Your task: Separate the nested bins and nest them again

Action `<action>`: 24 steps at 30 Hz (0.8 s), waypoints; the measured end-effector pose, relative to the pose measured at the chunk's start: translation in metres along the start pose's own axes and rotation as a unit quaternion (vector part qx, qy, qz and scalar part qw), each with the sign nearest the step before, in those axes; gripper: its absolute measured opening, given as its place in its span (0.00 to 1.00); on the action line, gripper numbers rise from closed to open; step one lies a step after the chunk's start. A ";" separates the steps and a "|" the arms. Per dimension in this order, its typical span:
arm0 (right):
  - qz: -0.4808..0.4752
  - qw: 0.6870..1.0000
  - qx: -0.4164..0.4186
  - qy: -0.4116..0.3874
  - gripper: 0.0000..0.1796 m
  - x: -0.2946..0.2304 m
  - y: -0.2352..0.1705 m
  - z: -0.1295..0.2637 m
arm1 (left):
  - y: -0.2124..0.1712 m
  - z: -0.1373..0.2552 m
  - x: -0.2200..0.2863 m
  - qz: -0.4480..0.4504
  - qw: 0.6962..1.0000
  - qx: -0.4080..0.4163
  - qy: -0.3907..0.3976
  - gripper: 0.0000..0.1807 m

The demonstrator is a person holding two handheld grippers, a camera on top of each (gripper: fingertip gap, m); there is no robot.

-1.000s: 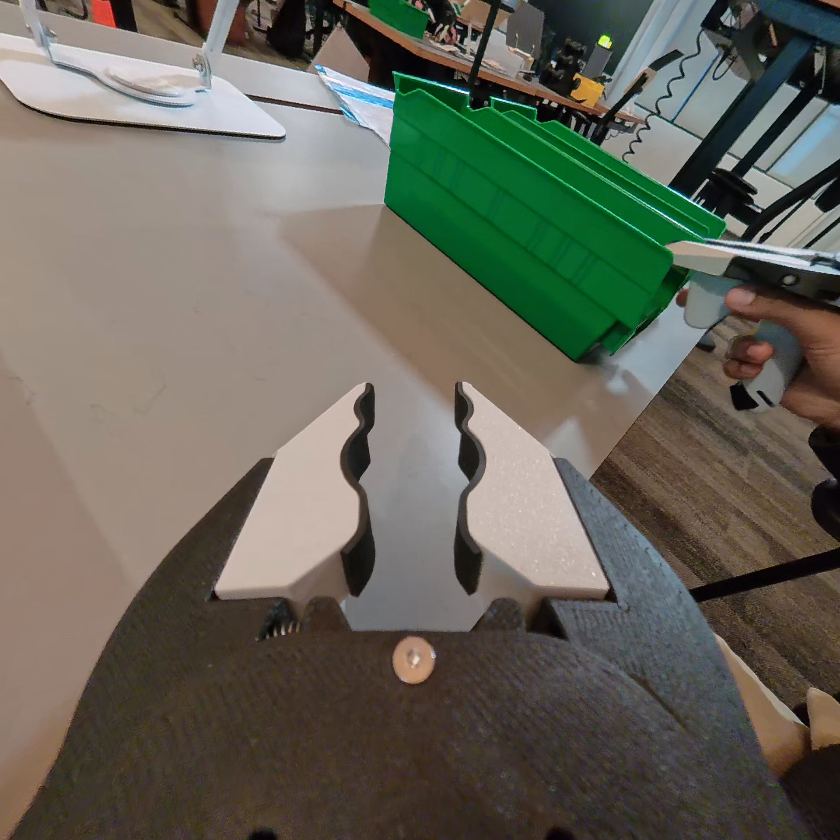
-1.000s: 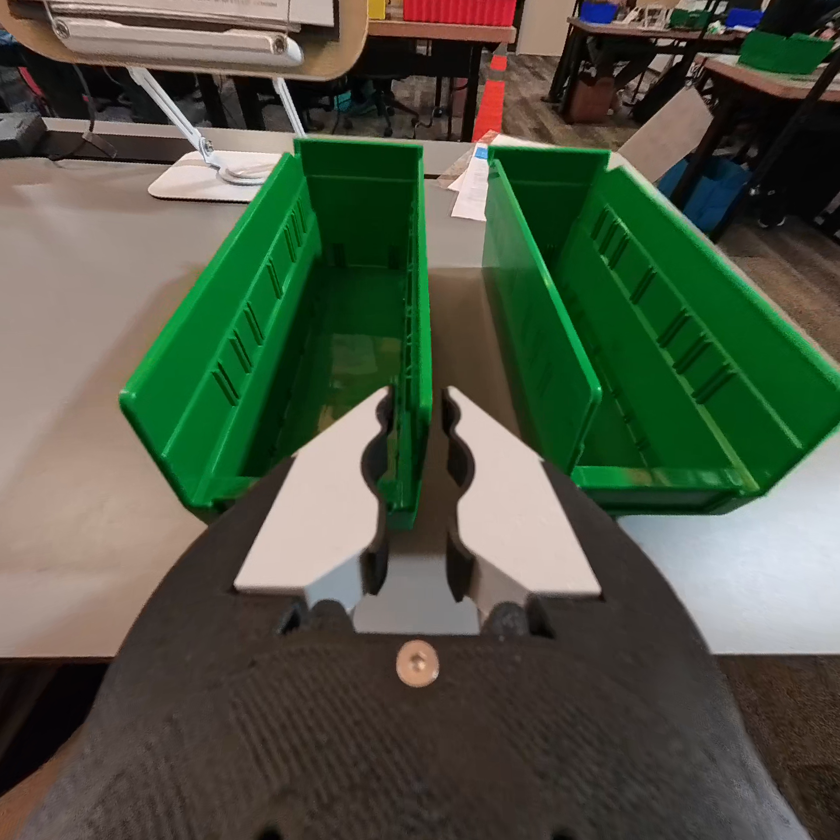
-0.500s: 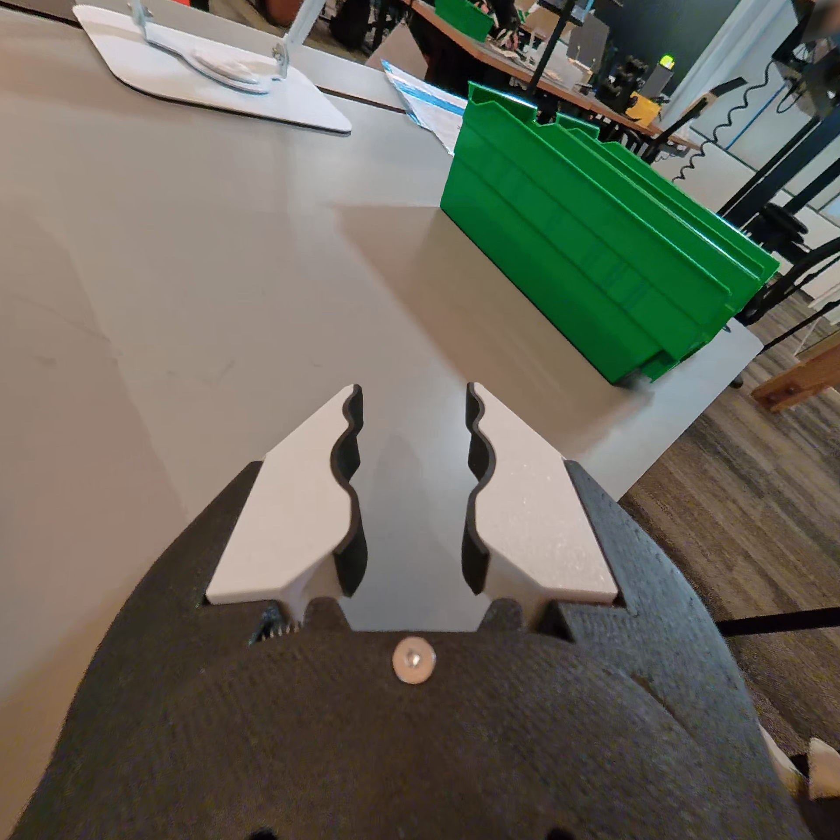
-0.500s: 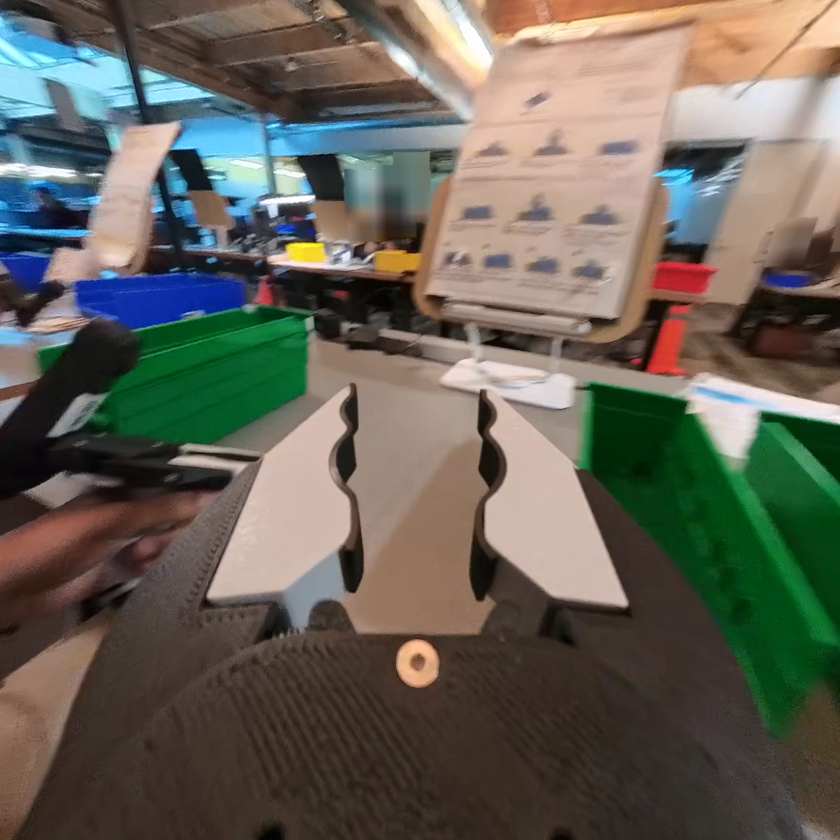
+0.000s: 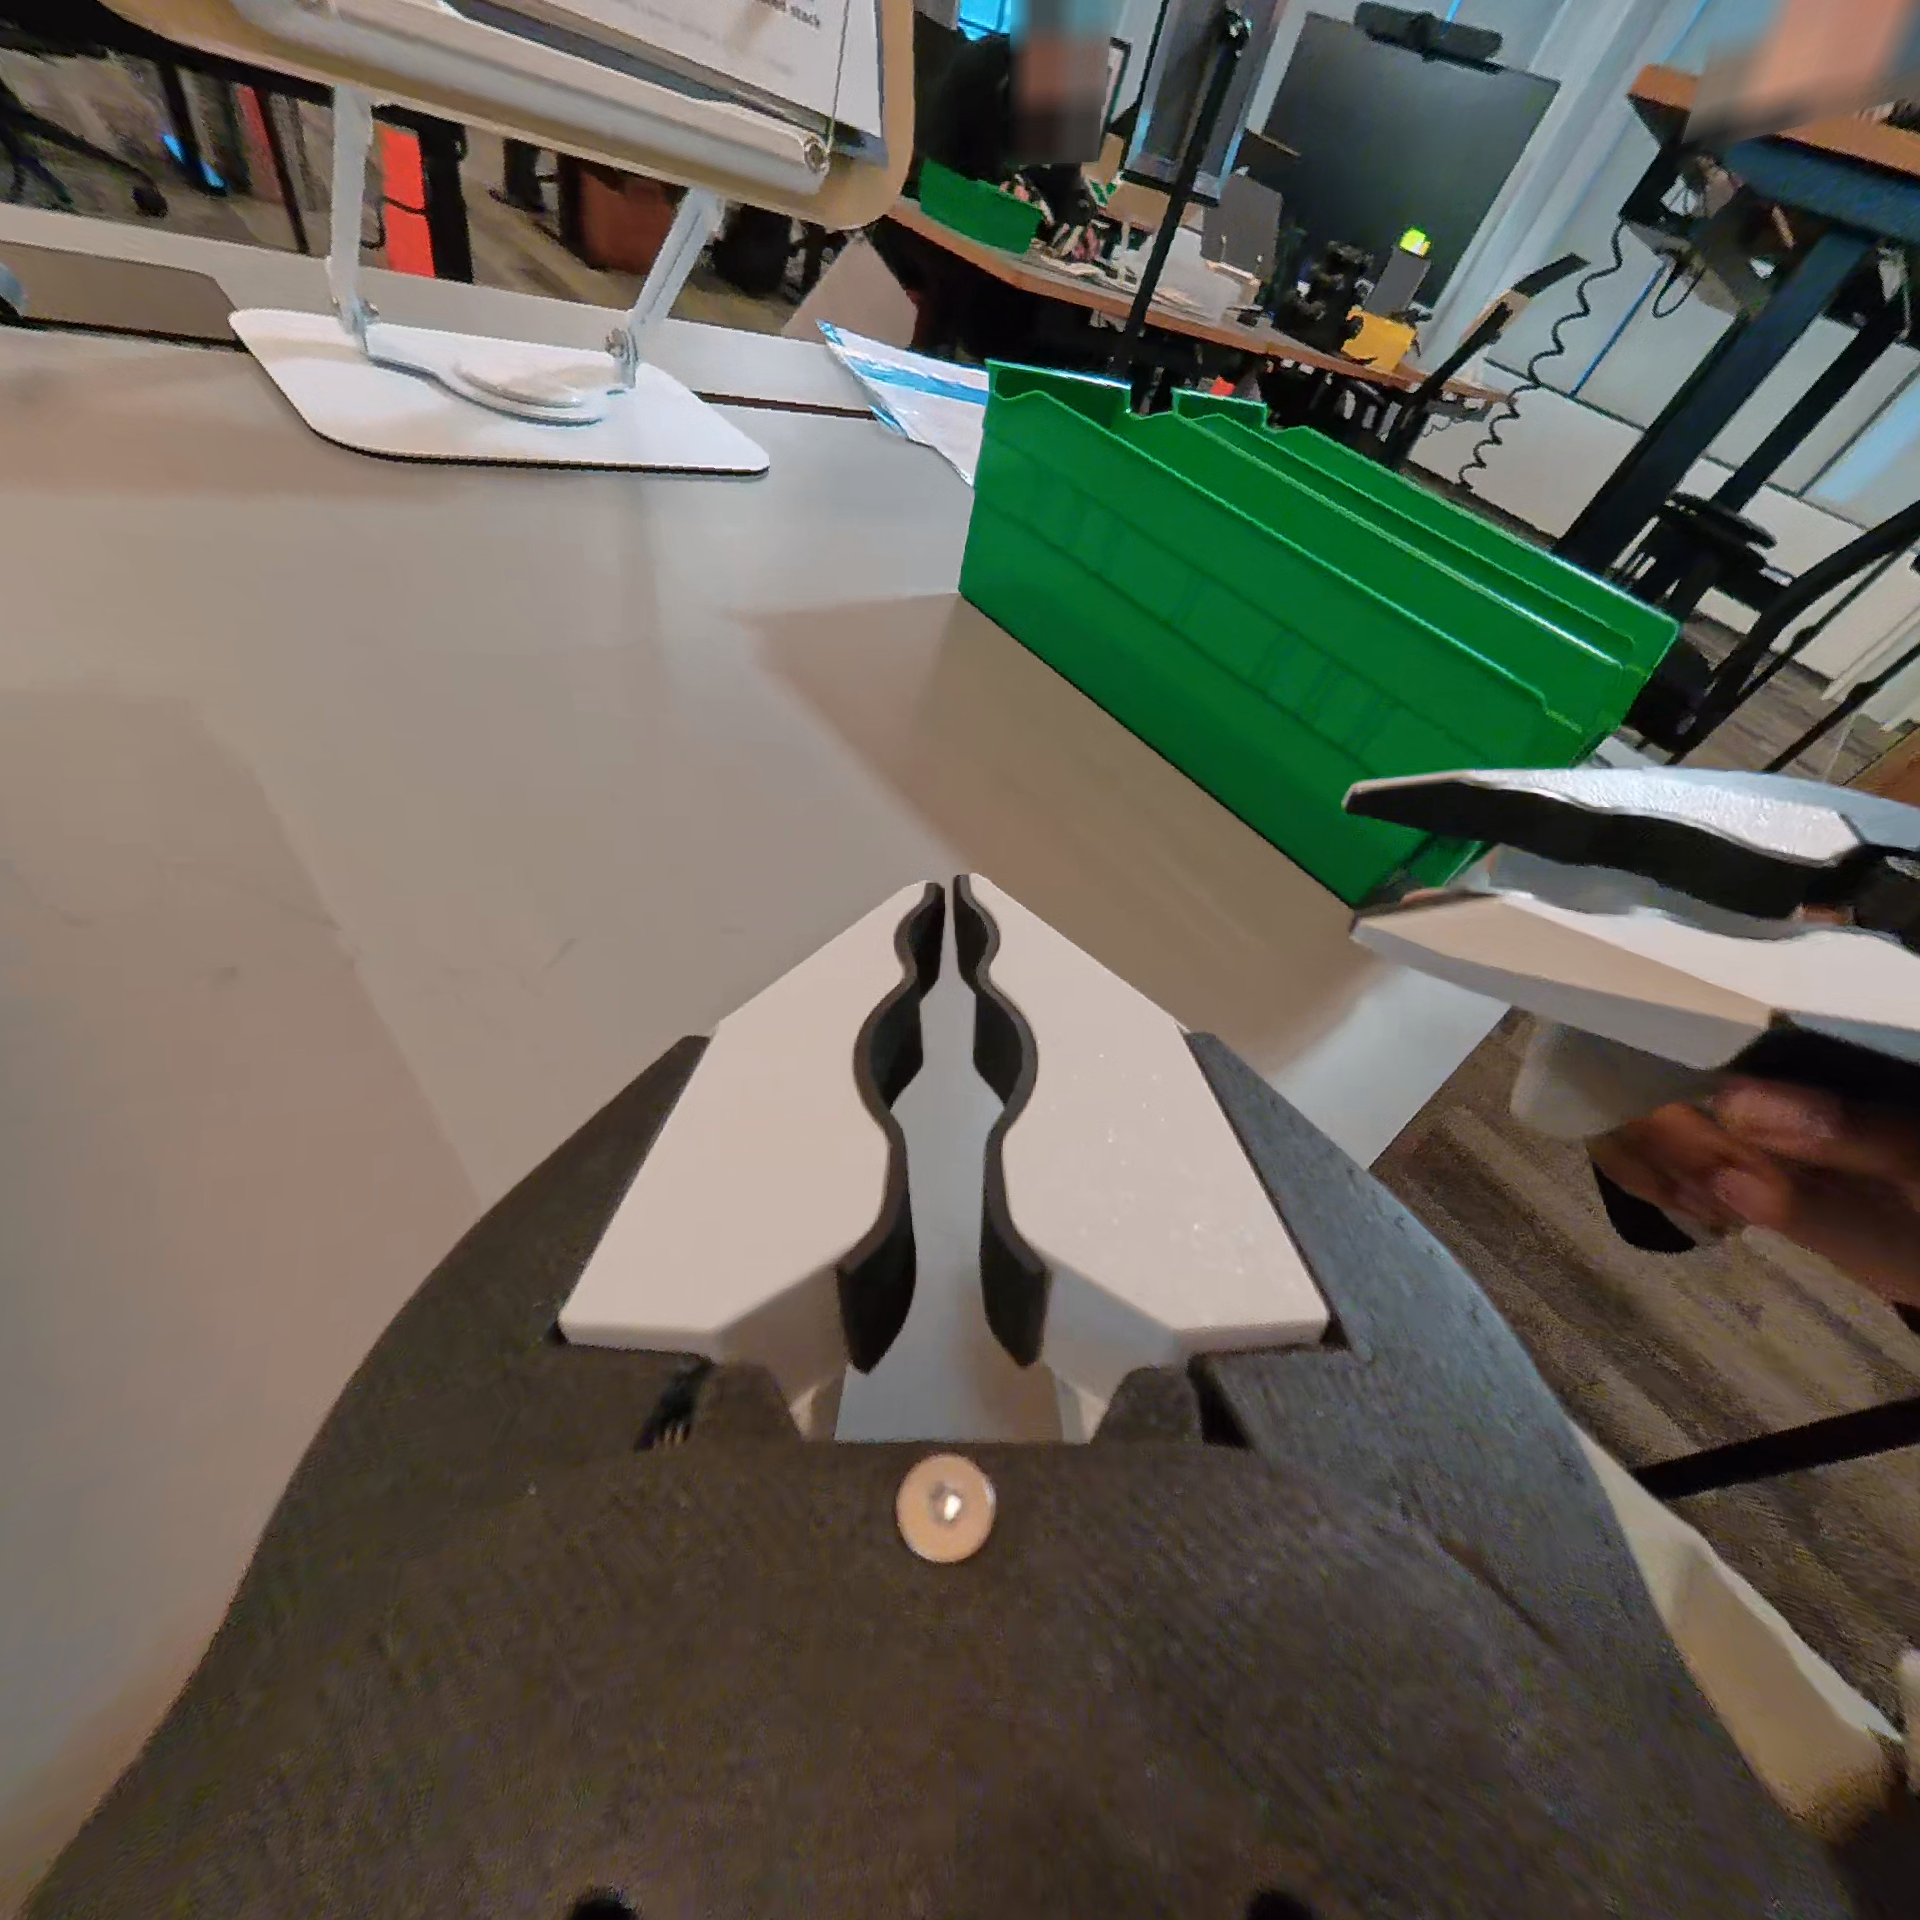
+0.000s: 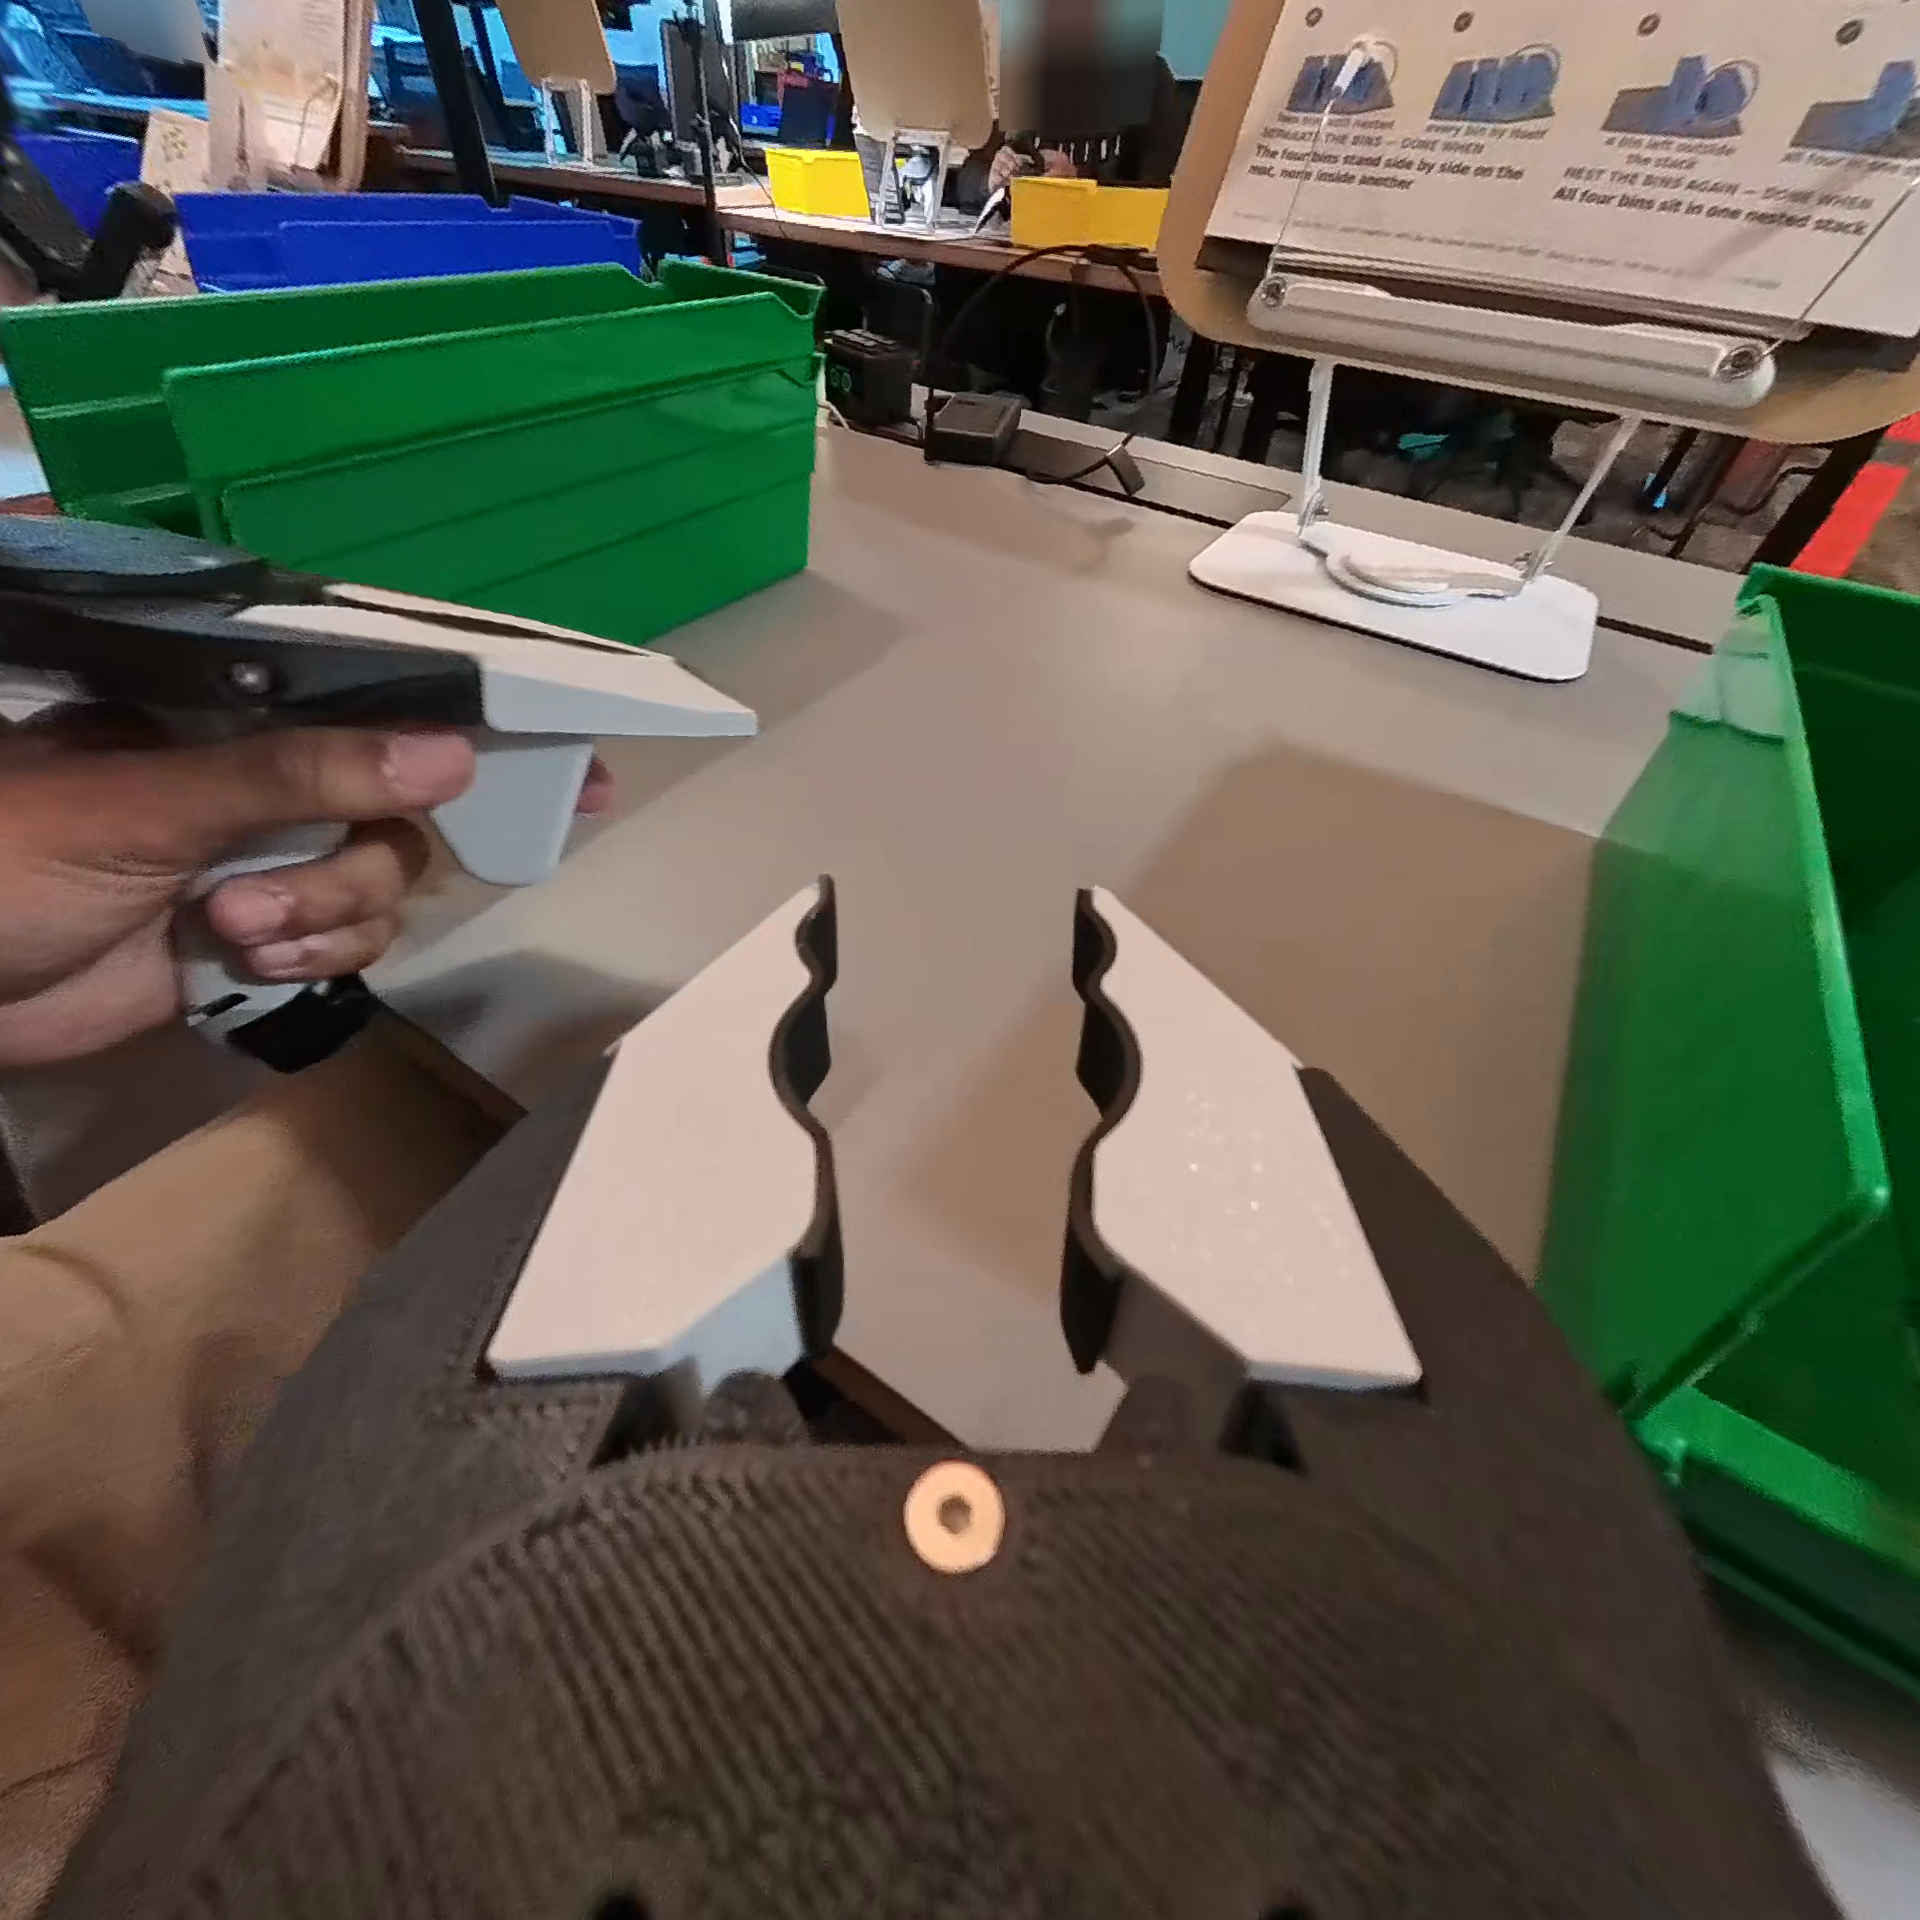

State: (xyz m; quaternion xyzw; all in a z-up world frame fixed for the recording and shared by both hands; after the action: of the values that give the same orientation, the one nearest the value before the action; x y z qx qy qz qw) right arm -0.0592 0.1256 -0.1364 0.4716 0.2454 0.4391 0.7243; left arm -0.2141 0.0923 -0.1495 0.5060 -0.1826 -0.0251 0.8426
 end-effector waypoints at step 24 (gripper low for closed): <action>0.103 0.989 -0.009 0.111 0.18 -0.060 0.026 -0.063 | -0.007 0.206 -0.138 0.095 0.933 0.157 0.310 0.34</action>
State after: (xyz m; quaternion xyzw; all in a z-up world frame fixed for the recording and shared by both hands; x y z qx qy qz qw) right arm -0.1479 0.1076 -0.1440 0.4361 0.2703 0.5628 0.6481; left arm -0.4108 -0.0537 -0.1073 0.5947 0.0385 0.2421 0.7656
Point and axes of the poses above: each gripper's, where its closed fingertips meet, z back along the fingers, y out of its top, x = y × z across the jaws, the point moved 6 cm from there along z, back along the fingers, and after that the axes turned 13 degrees about -x, right-handed, at the moved point
